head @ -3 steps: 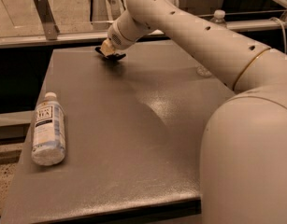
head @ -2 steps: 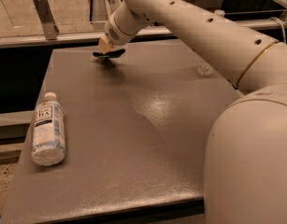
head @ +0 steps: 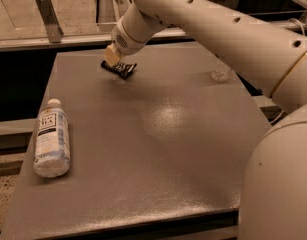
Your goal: Move rxbar chocolate near blue plastic bottle
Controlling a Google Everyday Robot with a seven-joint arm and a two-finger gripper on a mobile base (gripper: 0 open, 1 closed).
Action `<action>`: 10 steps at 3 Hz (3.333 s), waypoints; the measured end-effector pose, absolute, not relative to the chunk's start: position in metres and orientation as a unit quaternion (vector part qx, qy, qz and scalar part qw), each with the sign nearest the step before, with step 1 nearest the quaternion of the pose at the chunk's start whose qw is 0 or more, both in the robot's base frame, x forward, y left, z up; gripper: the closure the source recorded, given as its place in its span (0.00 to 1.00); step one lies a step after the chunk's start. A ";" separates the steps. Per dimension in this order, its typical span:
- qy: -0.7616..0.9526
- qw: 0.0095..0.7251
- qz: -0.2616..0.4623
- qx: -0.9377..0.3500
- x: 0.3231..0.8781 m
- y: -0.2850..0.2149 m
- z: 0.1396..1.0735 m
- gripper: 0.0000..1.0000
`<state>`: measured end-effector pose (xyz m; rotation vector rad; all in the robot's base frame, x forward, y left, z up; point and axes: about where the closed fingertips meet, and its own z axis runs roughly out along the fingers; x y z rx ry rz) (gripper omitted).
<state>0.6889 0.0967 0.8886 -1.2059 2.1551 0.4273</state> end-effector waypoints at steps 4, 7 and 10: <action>0.804 0.348 0.155 -0.457 0.712 0.082 0.883 0.13; 0.805 0.348 0.162 -0.452 0.734 0.084 0.862 0.00; 0.815 0.328 0.165 -0.448 0.741 0.084 0.834 0.39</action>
Offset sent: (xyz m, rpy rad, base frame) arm 0.0133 -0.0241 -0.0015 0.0270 -0.0726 -0.0170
